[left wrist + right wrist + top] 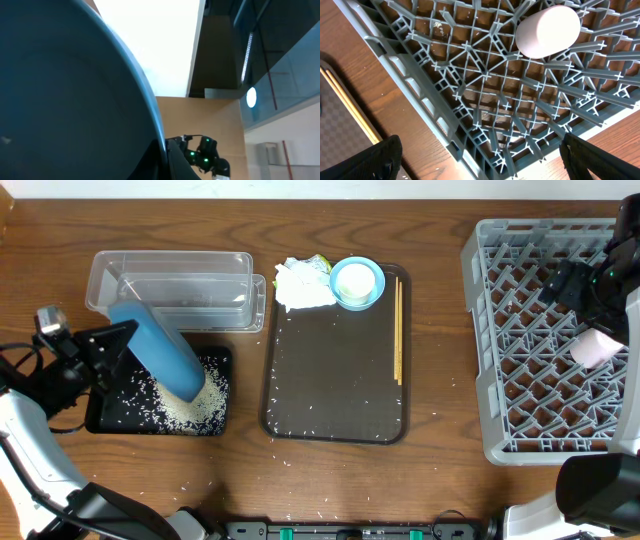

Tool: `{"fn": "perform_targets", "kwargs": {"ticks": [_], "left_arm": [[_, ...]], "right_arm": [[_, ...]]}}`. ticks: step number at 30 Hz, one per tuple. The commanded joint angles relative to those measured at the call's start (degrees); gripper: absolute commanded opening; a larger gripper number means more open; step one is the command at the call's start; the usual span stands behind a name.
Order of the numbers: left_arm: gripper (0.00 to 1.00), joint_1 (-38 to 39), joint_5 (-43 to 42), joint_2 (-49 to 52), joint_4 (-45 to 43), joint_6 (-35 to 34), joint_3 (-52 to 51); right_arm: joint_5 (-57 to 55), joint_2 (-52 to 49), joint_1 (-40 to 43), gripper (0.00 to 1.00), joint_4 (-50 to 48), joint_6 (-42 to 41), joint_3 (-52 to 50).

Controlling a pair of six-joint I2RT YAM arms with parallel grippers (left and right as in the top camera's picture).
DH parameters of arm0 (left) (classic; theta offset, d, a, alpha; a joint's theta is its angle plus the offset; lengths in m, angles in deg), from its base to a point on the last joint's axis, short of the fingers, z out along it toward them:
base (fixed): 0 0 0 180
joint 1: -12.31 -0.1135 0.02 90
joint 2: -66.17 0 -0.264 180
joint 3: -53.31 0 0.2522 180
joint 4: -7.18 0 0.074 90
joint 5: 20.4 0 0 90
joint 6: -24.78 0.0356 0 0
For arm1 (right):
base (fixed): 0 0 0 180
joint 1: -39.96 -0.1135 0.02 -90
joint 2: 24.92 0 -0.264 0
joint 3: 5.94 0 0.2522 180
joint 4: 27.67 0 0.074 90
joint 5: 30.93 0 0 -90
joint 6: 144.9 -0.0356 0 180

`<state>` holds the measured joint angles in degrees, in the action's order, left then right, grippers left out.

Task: Sort waste into correct bins and load items into the dishwasher rack
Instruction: 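Carry the teal bowl left and tip rice into the black tray, then return the teal bowl to the dark tray and release it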

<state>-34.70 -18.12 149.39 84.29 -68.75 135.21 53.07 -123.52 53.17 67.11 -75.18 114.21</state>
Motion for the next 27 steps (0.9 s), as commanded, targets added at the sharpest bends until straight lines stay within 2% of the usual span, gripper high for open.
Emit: {"fn": "perform_targets", "kwargs": {"ticks": [1,5,8,10,13,17,22,25,27], "left_arm": [[0.06,1.20,-2.40,-1.73,1.75,3.43,0.33],[0.06,7.43,-2.05,-6.97,2.78,3.93,0.33],[0.06,15.78,2.14,-11.82,1.05,3.17,0.33],[0.06,22.75,9.86,-14.40,-1.97,-2.10,0.33],[0.06,35.28,24.79,-17.18,-9.07,-13.51,0.33],[0.06,52.78,38.97,-17.90,-20.04,-20.70,0.33],[0.06,72.78,70.77,-13.88,-22.56,-22.32,0.33],[0.06,81.64,80.59,-8.87,-23.74,-22.29,0.33],[0.06,85.61,84.04,-5.29,-25.42,-22.29,0.33]], "right_arm": [[-0.17,0.02,-0.15,0.99,-0.02,-0.28,0.72],[-0.17,0.02,-0.15,0.99,-0.02,-0.28,0.72],[-0.17,0.04,-0.15,0.99,0.00,-0.28,0.72],[-0.17,0.02,-0.15,0.99,0.00,-0.28,0.72],[-0.17,0.02,-0.15,0.99,-0.02,-0.28,0.72],[-0.17,0.02,-0.15,0.99,0.00,-0.28,0.72],[-0.17,0.02,-0.15,0.99,-0.02,-0.28,0.72],[-0.17,0.04,-0.15,0.99,-0.02,-0.28,0.72],[-0.17,0.02,-0.15,0.99,0.00,-0.28,0.72]]}}
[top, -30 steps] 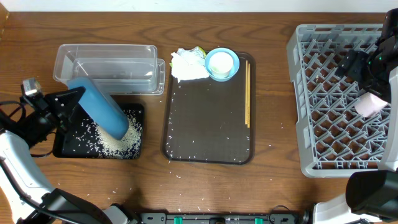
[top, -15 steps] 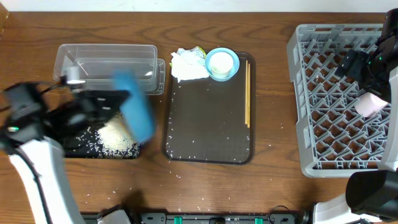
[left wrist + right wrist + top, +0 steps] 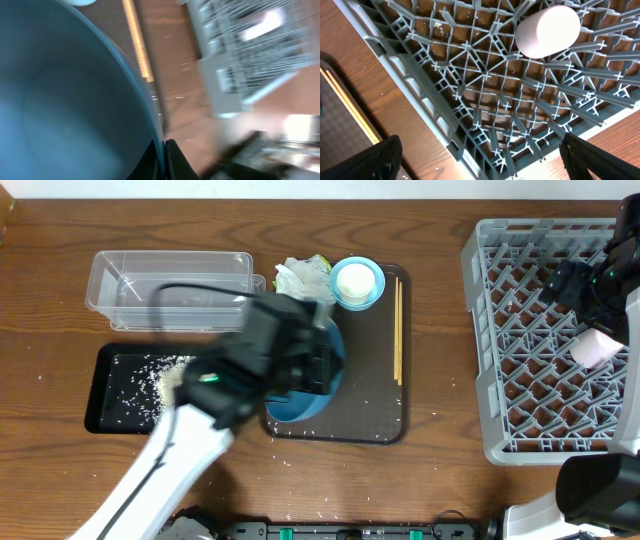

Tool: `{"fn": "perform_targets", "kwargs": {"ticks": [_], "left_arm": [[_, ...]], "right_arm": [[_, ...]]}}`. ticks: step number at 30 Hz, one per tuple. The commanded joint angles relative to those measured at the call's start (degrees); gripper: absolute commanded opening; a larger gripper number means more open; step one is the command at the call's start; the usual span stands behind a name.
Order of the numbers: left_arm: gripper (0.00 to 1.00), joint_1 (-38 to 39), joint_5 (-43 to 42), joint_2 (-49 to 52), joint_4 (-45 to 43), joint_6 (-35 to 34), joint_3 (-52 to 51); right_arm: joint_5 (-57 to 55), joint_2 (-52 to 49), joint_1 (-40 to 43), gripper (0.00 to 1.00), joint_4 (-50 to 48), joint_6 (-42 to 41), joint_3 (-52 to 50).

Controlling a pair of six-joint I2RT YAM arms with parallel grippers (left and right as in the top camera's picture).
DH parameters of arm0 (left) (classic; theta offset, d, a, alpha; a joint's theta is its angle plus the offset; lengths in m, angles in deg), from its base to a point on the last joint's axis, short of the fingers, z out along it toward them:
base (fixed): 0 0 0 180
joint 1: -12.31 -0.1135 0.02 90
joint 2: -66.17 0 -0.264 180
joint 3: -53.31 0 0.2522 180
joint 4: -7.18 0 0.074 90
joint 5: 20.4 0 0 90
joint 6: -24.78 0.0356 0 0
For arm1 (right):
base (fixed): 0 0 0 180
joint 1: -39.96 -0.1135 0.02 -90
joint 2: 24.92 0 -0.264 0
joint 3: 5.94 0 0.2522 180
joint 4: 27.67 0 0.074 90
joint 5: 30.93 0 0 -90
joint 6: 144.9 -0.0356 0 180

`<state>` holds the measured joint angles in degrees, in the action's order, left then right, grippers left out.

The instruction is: Sort waste into correct bins and load items into the dishwasher rack

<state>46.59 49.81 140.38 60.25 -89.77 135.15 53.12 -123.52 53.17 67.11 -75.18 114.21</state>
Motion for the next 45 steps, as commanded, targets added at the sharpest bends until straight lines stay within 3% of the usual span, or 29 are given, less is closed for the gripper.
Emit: {"fn": "perform_targets", "kwargs": {"ticks": [1,6,14,20,26,29,31,32,41,45], "left_arm": [[0.06,5.68,17.09,5.27,-2.16,-1.27,0.39],[0.06,9.22,20.98,12.96,-5.35,-1.27,0.39],[0.08,9.20,19.06,20.31,-5.07,-1.73,0.39],[0.32,9.20,18.29,20.65,-4.92,-2.16,0.39],[0.40,8.61,18.75,16.70,-1.40,-2.14,2.21],[0.55,6.21,22.21,12.04,2.32,-2.16,3.72],[0.77,2.82,24.65,7.65,4.59,-2.19,3.87],[0.79,0.81,25.35,5.66,5.60,-2.40,3.87],[0.86,-32.83,25.64,-9.42,15.28,-3.65,3.85],[0.87,-45.48,25.59,-11.41,20.24,-3.65,3.85]], "right_arm": [[-0.22,0.02,-0.15,0.99,0.00,-0.28,0.72],[-0.22,0.02,-0.15,0.99,-0.02,-0.28,0.72],[-0.22,0.04,-0.15,0.99,-0.02,-0.28,0.72],[-0.22,0.04,-0.15,0.99,0.00,-0.28,0.72],[-0.22,0.04,-0.11,0.99,-0.02,-0.28,0.72],[-0.22,0.04,-0.11,0.99,0.00,-0.28,0.72],[-0.22,0.04,-0.17,0.99,0.00,-0.28,0.72],[-0.22,0.04,-0.17,0.99,-0.02,-0.28,0.72],[0.04,0.04,-0.11,0.99,-0.46,-0.68,0.72],[6.88,0.04,-0.22,0.99,-1.29,-4.13,0.72]]}}
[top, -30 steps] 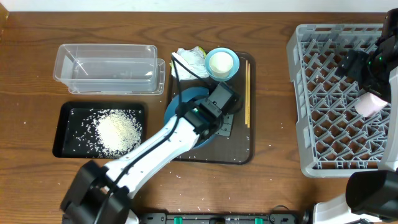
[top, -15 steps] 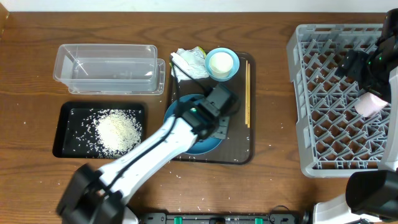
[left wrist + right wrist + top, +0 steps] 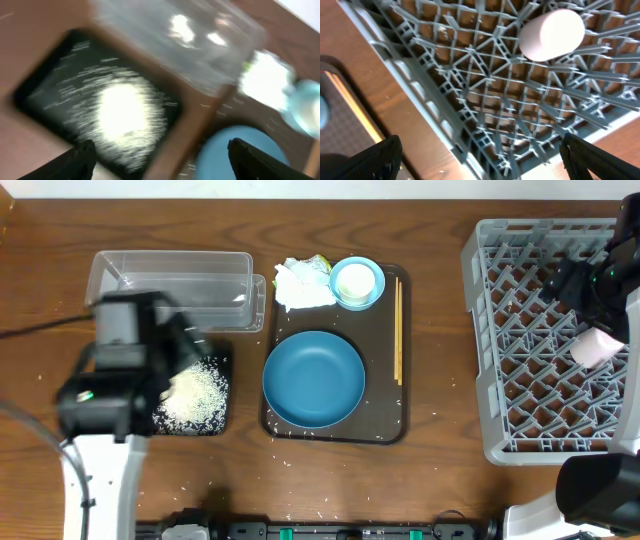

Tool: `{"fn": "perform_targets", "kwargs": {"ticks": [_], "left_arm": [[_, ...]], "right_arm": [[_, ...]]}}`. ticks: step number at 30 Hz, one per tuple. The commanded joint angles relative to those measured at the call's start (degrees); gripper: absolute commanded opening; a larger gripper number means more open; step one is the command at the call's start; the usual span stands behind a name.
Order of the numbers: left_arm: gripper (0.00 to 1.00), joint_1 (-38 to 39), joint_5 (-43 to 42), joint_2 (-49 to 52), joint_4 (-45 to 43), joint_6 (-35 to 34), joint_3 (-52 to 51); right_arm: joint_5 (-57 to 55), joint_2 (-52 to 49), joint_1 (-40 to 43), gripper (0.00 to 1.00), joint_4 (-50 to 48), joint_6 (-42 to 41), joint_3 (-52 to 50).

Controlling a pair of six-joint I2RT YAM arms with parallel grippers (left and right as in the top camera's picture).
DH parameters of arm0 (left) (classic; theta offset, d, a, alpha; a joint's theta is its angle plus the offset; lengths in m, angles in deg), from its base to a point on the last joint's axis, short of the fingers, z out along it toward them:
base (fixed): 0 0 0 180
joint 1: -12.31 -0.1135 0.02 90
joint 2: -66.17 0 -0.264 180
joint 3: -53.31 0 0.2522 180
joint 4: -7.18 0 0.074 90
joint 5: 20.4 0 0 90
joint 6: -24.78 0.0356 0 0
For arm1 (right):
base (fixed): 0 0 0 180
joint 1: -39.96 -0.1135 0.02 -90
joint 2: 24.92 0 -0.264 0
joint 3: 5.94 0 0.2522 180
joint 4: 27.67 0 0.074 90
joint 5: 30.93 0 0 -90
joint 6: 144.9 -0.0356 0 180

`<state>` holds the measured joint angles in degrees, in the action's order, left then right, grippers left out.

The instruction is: Sort waste into correct bins and load items into the dishwasher rack

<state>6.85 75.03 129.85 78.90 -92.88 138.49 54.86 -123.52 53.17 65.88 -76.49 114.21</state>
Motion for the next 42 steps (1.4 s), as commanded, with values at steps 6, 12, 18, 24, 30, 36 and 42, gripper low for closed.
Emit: {"fn": "perform_targets", "kwargs": {"ticks": [6,12,18,24,30,36,42], "left_arm": [[0.88,-14.38,0.39,-0.33,4.42,-0.52,0.48],[0.88,-15.37,0.39,0.44,4.42,-0.52,0.48],[0.88,-15.37,0.39,0.61,4.39,-0.55,0.48],[0.89,-15.37,0.39,0.61,4.39,-0.55,0.48],[0.89,-15.37,0.39,0.61,4.39,-0.52,0.48],[0.89,-15.37,0.39,0.61,4.39,-0.52,0.48],[0.89,-15.37,0.39,0.61,4.39,-0.55,0.48]], "right_arm": [[21.73,0.00,-0.52,0.99,-2.95,-5.20,0.63],[31.76,-1.70,-12.83,0.99,-14.60,6.40,0.20],[8.15,-8.50,-32.50,0.99,-19.41,6.84,1.53],[-4.17,-22.64,-42.10,0.99,-15.87,12.79,14.71],[-15.63,-33.97,-46.82,0.98,-14.60,12.85,26.67],[-9.38,-37.77,-46.82,0.71,-16.50,8.79,26.86],[-9.22,-39.58,-46.80,0.59,-17.77,7.15,26.77]]}}
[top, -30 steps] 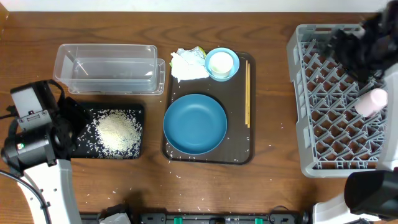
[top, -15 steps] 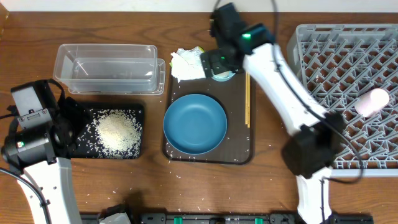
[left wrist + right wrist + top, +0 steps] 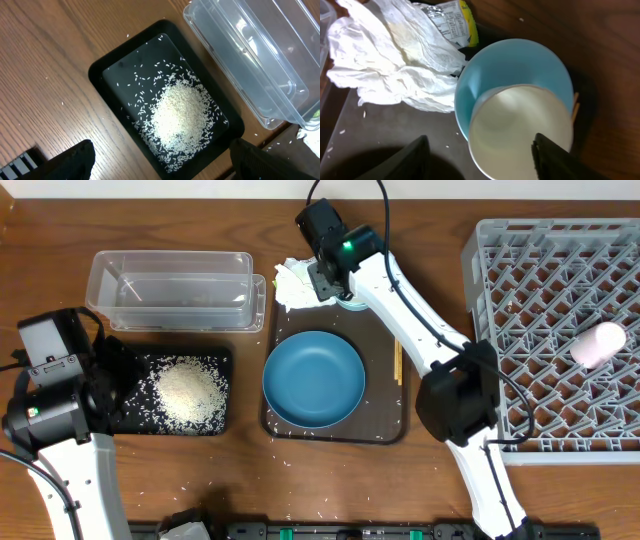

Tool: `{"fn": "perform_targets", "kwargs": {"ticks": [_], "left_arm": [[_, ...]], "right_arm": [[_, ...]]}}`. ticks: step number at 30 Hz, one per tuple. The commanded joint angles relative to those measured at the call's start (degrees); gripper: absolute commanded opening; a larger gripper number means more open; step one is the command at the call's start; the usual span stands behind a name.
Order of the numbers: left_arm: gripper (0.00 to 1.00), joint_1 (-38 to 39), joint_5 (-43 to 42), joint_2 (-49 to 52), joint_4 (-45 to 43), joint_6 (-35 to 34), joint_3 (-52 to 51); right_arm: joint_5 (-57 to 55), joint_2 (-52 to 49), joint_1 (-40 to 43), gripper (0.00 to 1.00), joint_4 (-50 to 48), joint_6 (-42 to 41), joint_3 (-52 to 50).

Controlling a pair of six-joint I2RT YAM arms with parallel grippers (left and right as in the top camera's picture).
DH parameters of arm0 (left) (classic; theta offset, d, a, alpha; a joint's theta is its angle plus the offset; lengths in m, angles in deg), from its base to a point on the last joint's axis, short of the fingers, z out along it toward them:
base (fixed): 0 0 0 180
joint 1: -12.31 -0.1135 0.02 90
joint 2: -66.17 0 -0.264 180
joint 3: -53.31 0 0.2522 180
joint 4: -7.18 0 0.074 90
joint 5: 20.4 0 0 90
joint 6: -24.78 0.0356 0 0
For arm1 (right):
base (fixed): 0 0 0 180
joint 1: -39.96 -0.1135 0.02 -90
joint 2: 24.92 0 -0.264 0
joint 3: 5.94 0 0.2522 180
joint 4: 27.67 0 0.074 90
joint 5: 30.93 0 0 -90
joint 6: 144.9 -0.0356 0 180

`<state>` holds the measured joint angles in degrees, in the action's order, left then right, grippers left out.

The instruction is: Sort waste into correct bins and load items into the dishwasher rack

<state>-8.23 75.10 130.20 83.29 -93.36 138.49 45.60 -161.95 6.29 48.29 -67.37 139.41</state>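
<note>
A blue plate lies flat on the brown tray. At the tray's back stands a small blue bowl with a white cup in it. My right gripper hangs open just above them, a finger on either side of the cup; overhead it shows as the right gripper. A crumpled napkin and a wrapper lie left of the bowl. Chopsticks are partly under the arm. My left gripper is open over the black tray, which holds rice.
A clear plastic container sits behind the black tray. The grey dish rack at the right holds a pink cup. Stray rice grains dot the brown tray and the wood around it.
My right gripper was over the rack near the pink cup; it is now above the bowl and cup at the back of the brown tray. The left gripper sits farther left, over the black tray.
My left gripper first held the blue plate tilted over the black tray with rice beneath it. Then it held the plate over the brown tray. Then the plate lay there, let go. The right arm stayed over the rack until its move to the bowl.
</note>
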Motion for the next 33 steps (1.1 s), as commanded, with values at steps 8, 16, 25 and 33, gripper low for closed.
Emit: {"fn": "perform_targets", "kwargs": {"ticks": [8,16,25,33], "left_arm": [[0.89,-0.28,0.33,0.26,0.00,-0.07,0.48],[0.89,-0.28,0.33,0.26,0.00,-0.04,0.48],[0.89,-0.28,0.33,0.26,0.00,-0.07,0.48],[0.89,-0.31,0.33,0.28,0.00,-0.07,0.48]], "right_arm": [[0.42,-2.78,0.09,0.35,-0.48,-3.39,1.36],[0.52,-2.78,0.39,0.23,0.28,-4.26,1.29],[2.40,-2.78,0.22,0.01,0.39,-5.33,1.05],[2.60,0.66,1.68,0.01,1.88,-5.35,3.74]]}}
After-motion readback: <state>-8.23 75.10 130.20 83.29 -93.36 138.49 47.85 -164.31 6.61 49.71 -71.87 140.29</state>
